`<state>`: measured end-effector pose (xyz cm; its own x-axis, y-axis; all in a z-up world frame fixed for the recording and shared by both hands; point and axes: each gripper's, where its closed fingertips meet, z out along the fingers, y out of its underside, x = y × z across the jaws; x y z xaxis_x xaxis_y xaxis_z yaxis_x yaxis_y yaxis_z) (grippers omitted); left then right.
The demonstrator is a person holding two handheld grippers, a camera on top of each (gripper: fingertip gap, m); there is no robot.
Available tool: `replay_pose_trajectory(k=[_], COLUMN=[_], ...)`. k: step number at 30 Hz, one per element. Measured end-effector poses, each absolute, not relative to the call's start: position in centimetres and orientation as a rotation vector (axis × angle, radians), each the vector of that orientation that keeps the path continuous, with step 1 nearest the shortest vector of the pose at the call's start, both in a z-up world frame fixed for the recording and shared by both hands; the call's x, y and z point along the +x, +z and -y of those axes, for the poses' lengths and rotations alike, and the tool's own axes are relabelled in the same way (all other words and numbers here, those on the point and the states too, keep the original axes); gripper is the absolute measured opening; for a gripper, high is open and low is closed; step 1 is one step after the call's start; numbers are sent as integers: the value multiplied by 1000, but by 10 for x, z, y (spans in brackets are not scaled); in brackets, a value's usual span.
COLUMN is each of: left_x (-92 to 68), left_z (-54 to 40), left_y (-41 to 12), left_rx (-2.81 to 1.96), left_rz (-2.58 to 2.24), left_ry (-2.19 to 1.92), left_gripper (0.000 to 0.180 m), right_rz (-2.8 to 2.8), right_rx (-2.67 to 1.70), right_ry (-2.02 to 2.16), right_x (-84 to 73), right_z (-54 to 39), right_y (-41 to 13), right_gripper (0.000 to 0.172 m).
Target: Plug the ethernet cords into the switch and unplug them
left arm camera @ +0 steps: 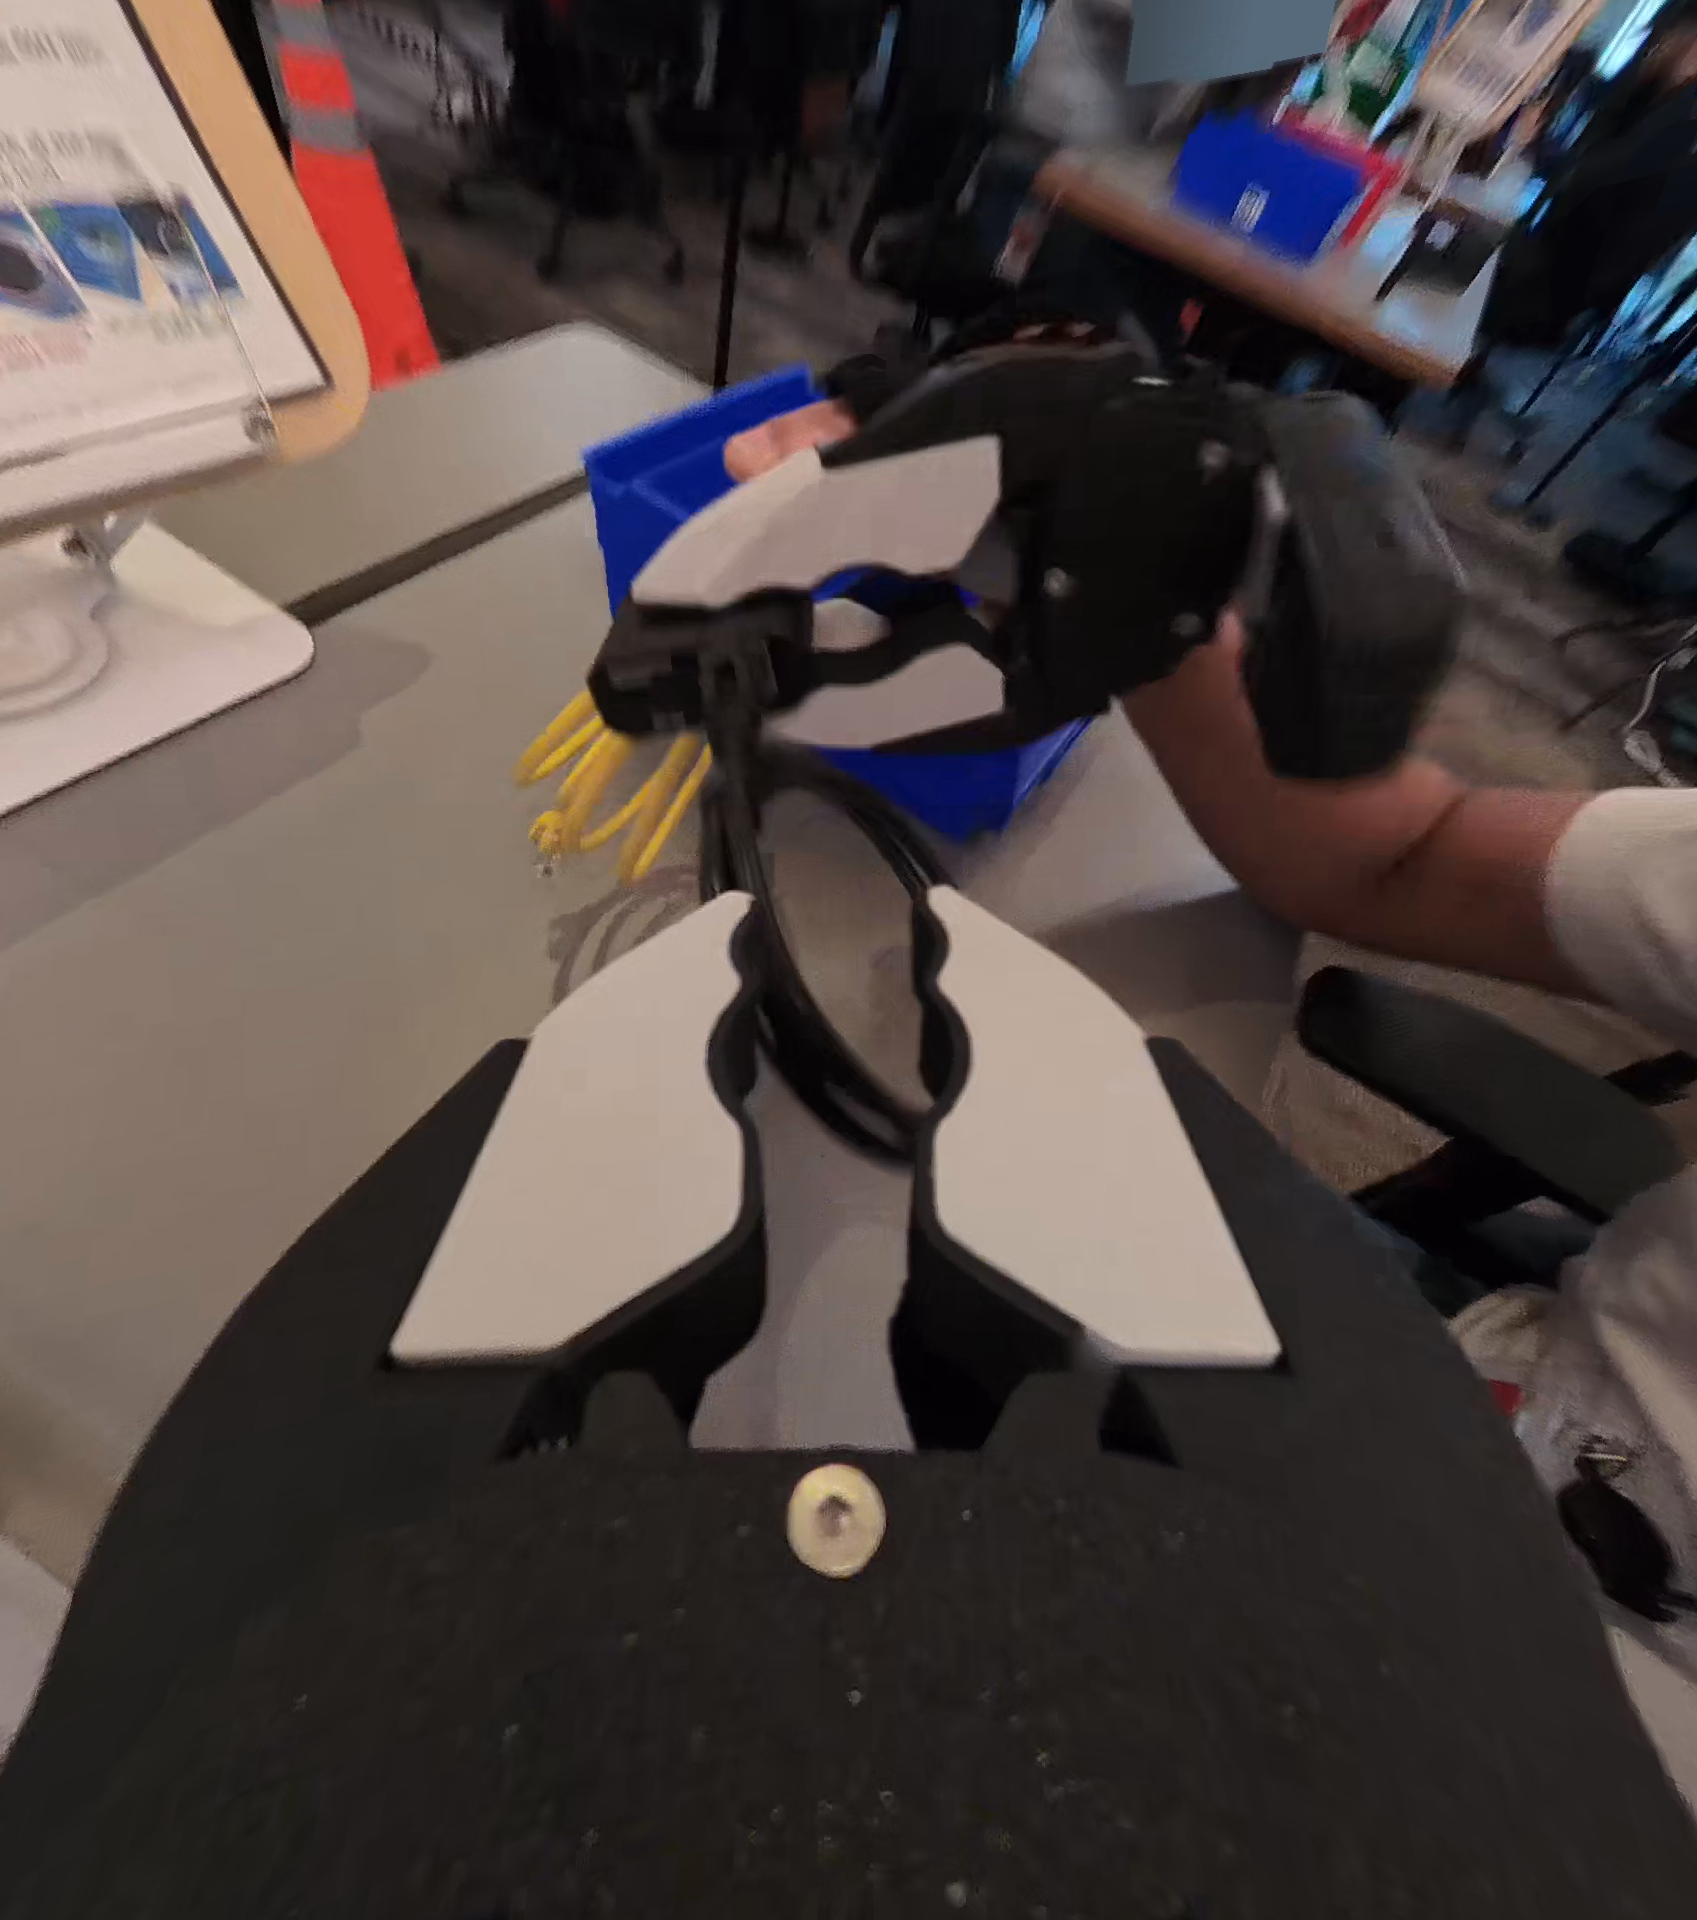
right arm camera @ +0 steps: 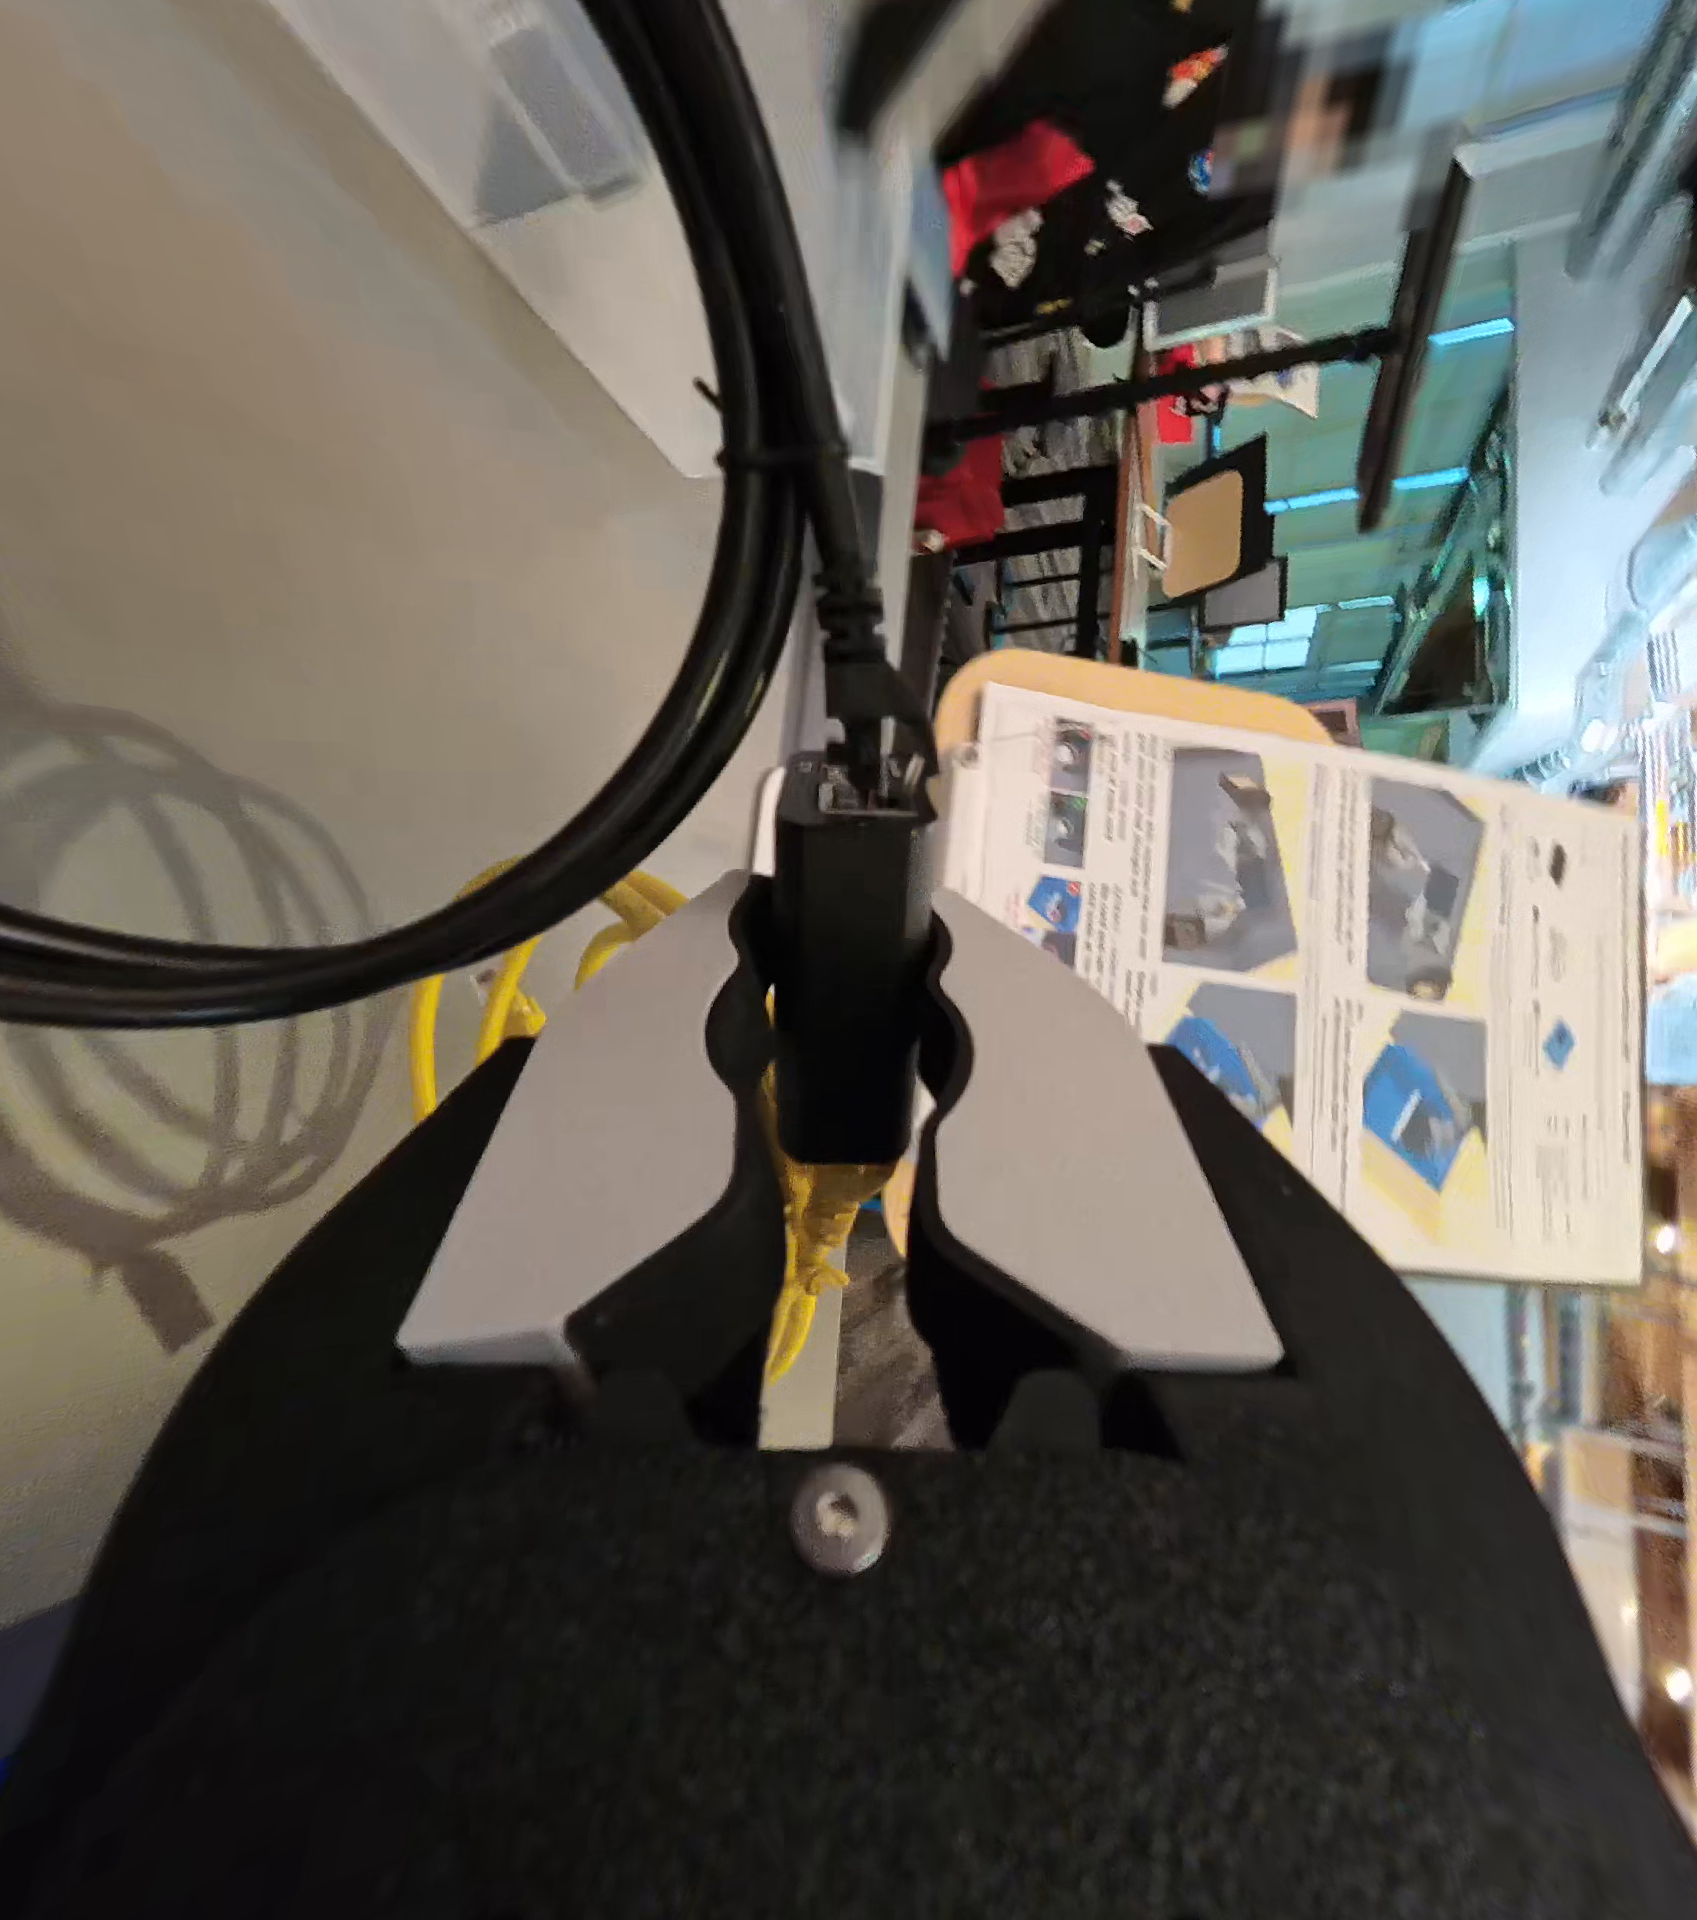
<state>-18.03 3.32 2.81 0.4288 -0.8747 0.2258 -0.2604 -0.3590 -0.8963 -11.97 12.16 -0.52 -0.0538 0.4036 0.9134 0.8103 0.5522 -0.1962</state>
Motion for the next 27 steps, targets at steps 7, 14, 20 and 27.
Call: replay_pose_trajectory(k=[7, 14, 20, 27], left_x=[-240, -223, -213, -200], left_z=[14, 58, 78, 88], left_y=[-16, -79, -64, -67], left_rx=[-1809, -1841, -1770, -1753], left_rz=[-830, -854, -958, -1041], left_ry=[-978, -1181, -1136, -1038], left_gripper=[32, 28, 26, 23], right_rz=[1356, 1157, 1042, 1052], right_rx=[-1266, -1417, -1786, -2081], right_ry=[-179, -139, 11, -76], right_x=[-53, 66, 165, 199], right_z=[-153, -207, -253, -257], right_y=[96, 149, -9, -74], right_gripper=[24, 24, 24, 25])
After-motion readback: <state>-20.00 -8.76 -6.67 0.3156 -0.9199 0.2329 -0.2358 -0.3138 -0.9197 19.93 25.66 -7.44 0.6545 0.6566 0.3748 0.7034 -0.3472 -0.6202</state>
